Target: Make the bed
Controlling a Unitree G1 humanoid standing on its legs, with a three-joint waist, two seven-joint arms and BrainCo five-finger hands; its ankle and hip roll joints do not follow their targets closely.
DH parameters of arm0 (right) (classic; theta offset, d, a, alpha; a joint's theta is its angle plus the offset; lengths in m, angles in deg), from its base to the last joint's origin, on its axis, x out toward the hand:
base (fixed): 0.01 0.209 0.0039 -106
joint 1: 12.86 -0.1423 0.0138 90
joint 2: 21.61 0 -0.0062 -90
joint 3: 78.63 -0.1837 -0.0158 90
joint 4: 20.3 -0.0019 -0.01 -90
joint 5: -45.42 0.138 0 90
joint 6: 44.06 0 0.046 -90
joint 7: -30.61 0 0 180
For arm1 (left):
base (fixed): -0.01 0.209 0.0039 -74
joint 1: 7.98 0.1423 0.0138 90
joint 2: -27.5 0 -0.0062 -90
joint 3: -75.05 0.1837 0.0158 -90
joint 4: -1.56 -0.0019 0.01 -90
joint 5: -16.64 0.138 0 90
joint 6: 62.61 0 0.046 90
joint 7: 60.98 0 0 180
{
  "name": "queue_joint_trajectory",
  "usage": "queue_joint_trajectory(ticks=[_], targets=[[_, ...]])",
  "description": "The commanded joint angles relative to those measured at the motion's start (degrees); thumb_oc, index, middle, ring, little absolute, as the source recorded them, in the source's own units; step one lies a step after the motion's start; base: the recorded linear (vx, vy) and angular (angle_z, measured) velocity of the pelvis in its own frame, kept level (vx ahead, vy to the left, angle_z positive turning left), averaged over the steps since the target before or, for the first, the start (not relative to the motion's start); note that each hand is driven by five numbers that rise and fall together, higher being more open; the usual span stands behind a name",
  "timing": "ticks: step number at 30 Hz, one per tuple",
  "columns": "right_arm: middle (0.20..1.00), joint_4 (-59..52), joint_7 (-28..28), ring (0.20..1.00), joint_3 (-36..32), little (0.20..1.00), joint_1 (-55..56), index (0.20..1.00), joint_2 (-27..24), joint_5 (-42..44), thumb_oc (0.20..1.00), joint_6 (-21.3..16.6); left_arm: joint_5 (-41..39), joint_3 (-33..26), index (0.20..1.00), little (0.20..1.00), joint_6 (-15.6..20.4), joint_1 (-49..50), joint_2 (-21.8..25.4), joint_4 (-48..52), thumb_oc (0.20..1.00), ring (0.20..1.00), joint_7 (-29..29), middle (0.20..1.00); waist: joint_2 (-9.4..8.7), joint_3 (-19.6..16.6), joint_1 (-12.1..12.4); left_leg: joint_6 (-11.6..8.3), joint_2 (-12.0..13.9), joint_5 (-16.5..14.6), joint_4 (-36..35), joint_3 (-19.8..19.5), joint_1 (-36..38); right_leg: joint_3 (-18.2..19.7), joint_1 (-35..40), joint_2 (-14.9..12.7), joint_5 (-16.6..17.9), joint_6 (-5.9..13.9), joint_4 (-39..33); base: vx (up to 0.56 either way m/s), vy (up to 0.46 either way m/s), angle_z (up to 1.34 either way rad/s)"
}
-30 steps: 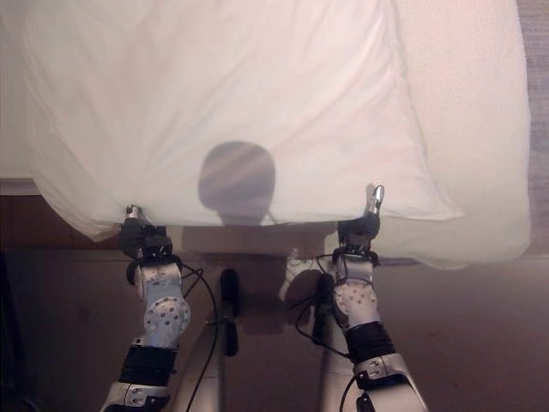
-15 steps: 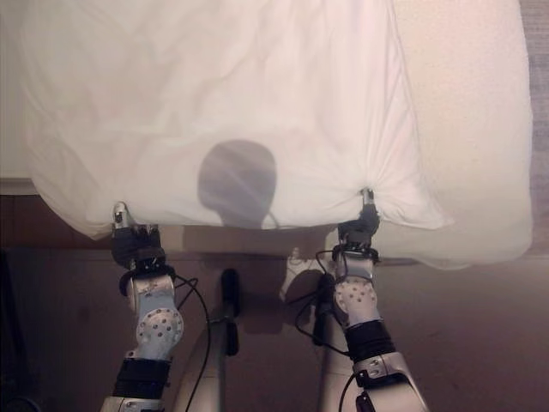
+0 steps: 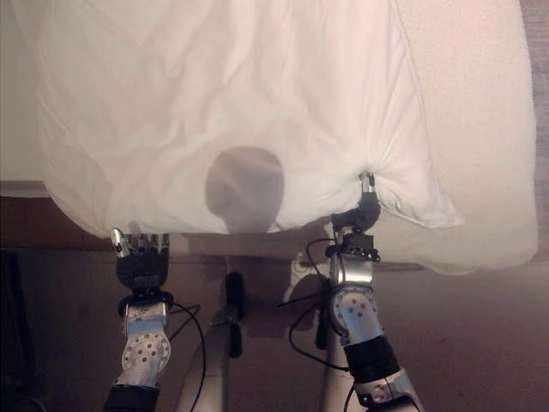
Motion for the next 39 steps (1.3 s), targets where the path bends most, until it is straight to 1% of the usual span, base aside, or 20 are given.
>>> queue_joint_trajectory(ticks=[1,2,5,6,7,8,10,12,14,15,18,22,23,27,29,34,37,39], targets=[[0.200,-9.2,-3.9,0.200,0.8,0.200,3.4,0.200,0.0,-3.9,0.200,-1.6,-1.4,-0.4,1.000,1.000,-0.2,1.1,2.0,-0.6,1.000,1.000,3.2,1.000,1.93,-4.7,-1.5,3.27,-2.3,-2.4,1.6,0.0,-3.1,-0.4,0.9,1.0,5.1,3.06,-8.3,0.00,0.000,0.00],[0.200,-10.9,-4.2,0.200,2.0,0.200,3.4,0.200,-0.3,-4.0,0.200,-1.6,-2.3,0.9,1.000,1.000,-0.8,0.4,1.6,-2.1,1.000,1.000,4.0,1.000,1.54,-4.8,-1.8,3.24,-2.2,-2.4,1.8,0.0,-3.2,-0.3,0.9,1.1,5.3,3.06,-8.4,0.00,0.000,0.00],[0.200,-12.2,-4.5,0.200,2.7,0.200,3.4,0.200,-0.5,-3.9,0.200,-1.8,-2.9,1.6,1.000,1.000,-1.2,-0.7,1.4,-4.1,1.000,1.000,4.1,1.000,1.17,-4.8,-2.2,3.20,-2.0,-2.5,2.0,0.3,-3.2,-0.1,0.8,1.2,5.4,3.08,-8.3,0.00,0.000,0.00],[0.200,-12.5,-4.9,0.200,3.8,0.200,3.4,0.200,-0.9,-3.8,0.200,-1.5,-3.1,2.3,1.000,1.000,-1.5,-2.5,1.1,-7.8,1.000,1.000,3.9,1.000,0.71,-4.8,-2.6,3.20,-1.9,-2.6,1.8,0.5,-2.8,0.1,0.9,1.4,5.5,3.12,-8.4,0.00,0.000,0.00],[0.200,-12.5,-5.0,0.200,3.8,0.200,3.3,0.200,-0.9,-3.8,0.200,-1.5,-3.1,2.3,1.000,1.000,-1.5,-2.6,1.1,-7.9,1.000,1.000,4.0,1.000,0.70,-4.8,-2.6,3.20,-1.9,-2.6,1.8,0.6,-2.8,0.2,0.9,1.4,5.5,3.12,-8.4,0.00,0.010,-0.03],[0.200,-12.8,-5.2,0.200,4.9,0.200,3.2,0.200,-0.8,-3.5,0.200,-1.7,-3.1,3.3,1.000,1.000,-2.2,-5.1,0.9,-11.6,1.000,1.000,3.7,1.000,0.26,-4.9,-3.1,2.98,-1.7,-2.5,1.9,0.8,-2.8,0.3,1.0,1.4,5.7,3.17,-8.6,0.00,0.000,0.00],[0.200,-12.8,-5.3,0.200,5.5,0.200,3.2,0.200,-0.8,-3.2,0.200,-1.6,-2.8,3.6,1.000,1.000,-2.5,-6.0,0.8,-13.3,1.000,1.000,3.6,1.000,0.06,-4.9,-3.4,2.97,-1.6,-2.5,1.9,0.9,-2.7,0.4,1.0,1.4,5.7,3.20,-8.6,0.00,0.000,-0.05],[0.200,-12.5,-5.5,0.200,6.3,0.200,3.2,0.200,-0.8,-2.5,0.200,-1.8,-3.6,3.5,1.000,1.000,-2.5,-9.0,0.1,-17.4,1.000,1.000,3.6,1.000,-0.54,-5.2,-4.0,2.89,-1.4,-2.8,2.6,1.0,-2.8,0.6,1.1,1.7,5.6,3.12,-8.4,0.01,-0.003,-0.06],[0.200,-12.3,-5.7,0.200,6.3,0.200,3.2,0.200,-0.7,-2.3,0.200,-1.9,-3.9,3.5,1.000,1.000,-2.6,-9.9,-0.2,-18.5,1.000,1.000,3.9,1.000,-0.64,-5.2,-4.1,2.78,-1.4,-2.8,2.7,1.0,-2.9,0.7,1.0,1.8,5.6,3.08,-8.4,0.00,0.000,0.00],[0.200,-12.0,-5.9,0.200,6.6,0.200,3.3,0.200,-0.5,-1.9,0.200,-2.0,-4.7,3.1,1.000,1.000,-2.7,-11.5,-0.8,-21.4,1.000,1.000,3.7,1.000,-0.83,-5.5,-4.5,2.64,-1.3,-2.7,2.6,1.0,-2.8,0.7,1.1,1.8,5.6,3.10,-8.3,0.00,0.000,0.00],[0.200,-11.8,-5.9,0.200,7.1,0.200,3.5,0.200,-0.2,-1.6,0.200,-2.4,-5.2,2.3,1.000,1.000,-2.2,-14.0,-1.2,-24.1,1.000,1.000,3.7,1.000,-1.12,-5.7,-4.9,2.45,-1.2,-2.7,2.8,1.1,-3.0,0.6,0.9,1.9,5.6,3.08,-8.3,0.00,0.000,0.00],[0.200,-11.4,-6.5,0.200,7.6,0.200,3.7,0.200,-0.2,-1.3,0.200,-1.9,-5.0,0.7,1.000,1.000,-1.9,-16.6,-0.9,-28.0,1.000,1.000,3.3,1.000,-1.35,-6.2,-5.2,2.43,-1.0,-2.9,3.1,1.3,-3.1,0.7,0.8,1.9,5.6,3.07,-8.2,0.00,-0.001,-0.01],[0.200,-11.4,-6.3,0.200,7.9,0.200,3.7,0.200,-0.2,-1.3,0.200,-2.0,-5.5,0.2,1.000,1.000,-1.3,-17.6,-0.9,-28.4,1.000,1.000,3.2,1.000,-1.41,-6.4,-5.4,2.31,-0.9,-2.8,2.9,1.2,-3.2,0.7,0.8,1.9,5.6,3.09,-8.4,0.00,-0.005,-0.04],[0.200,-11.3,-6.3,0.200,8.3,0.200,3.9,0.200,-0.1,-1.1,0.200,-1.9,-5.2,-1.0,1.000,1.000,-0.7,-19.7,0.2,-29.2,1.000,1.000,3.9,1.000,-1.67,-6.7,-5.6,2.18,-0.8,-2.9,3.0,1.3,-3.3,0.8,0.7,2.2,5.5,3.02,-8.4,0.00,0.000,0.00],[0.200,-11.0,-6.7,0.200,8.0,0.200,4.3,0.200,-0.4,-1.2,0.200,-1.8,-4.9,-2.0,1.000,1.000,0.3,-20.6,0.9,-28.0,1.000,1.000,6.0,1.000,-1.95,-7.1,-5.7,2.18,-0.7,-3.1,3.3,1.3,-3.5,1.0,0.5,2.4,5.4,2.94,-8.3,0.00,-0.004,-0.03],[0.200,-10.4,-7.3,0.200,7.2,0.200,4.9,0.200,0.0,-1.4,0.200,-2.1,-5.5,-3.5,1.000,1.000,1.5,-20.4,1.4,-26.0,1.000,1.000,10.0,1.000,-2.18,-7.4,-5.5,2.05,-0.8,-3.1,3.4,1.2,-3.8,1.0,0.1,2.4,5.4,3.00,-8.1,0.00,-0.003,-0.05],[0.200,-10.4,-7.3,0.200,6.5,0.200,5.0,0.200,-0.1,-1.5,0.200,-2.3,-5.4,-4.4,1.000,1.000,2.0,-20.1,1.9,-25.6,1.000,1.000,10.5,1.000,-2.23,-7.5,-5.4,2.07,-0.9,-3.1,3.2,1.1,-3.6,1.0,0.3,2.5,5.4,3.05,-8.1,0.01,0.005,-0.04],[0.200,-10.8,-7.5,0.200,5.3,0.200,5.5,0.200,-0.5,-1.6,0.200,-2.4,-4.9,-6.0,1.000,1.000,2.7,-18.9,3.3,-24.7,1.000,1.000,10.4,1.000,-2.08,-7.5,-5.1,2.02,-0.9,-3.1,3.4,1.0,-3.8,1.1,0.2,2.5,5.5,3.04,-8.2,0.00,0.000,0.00]])
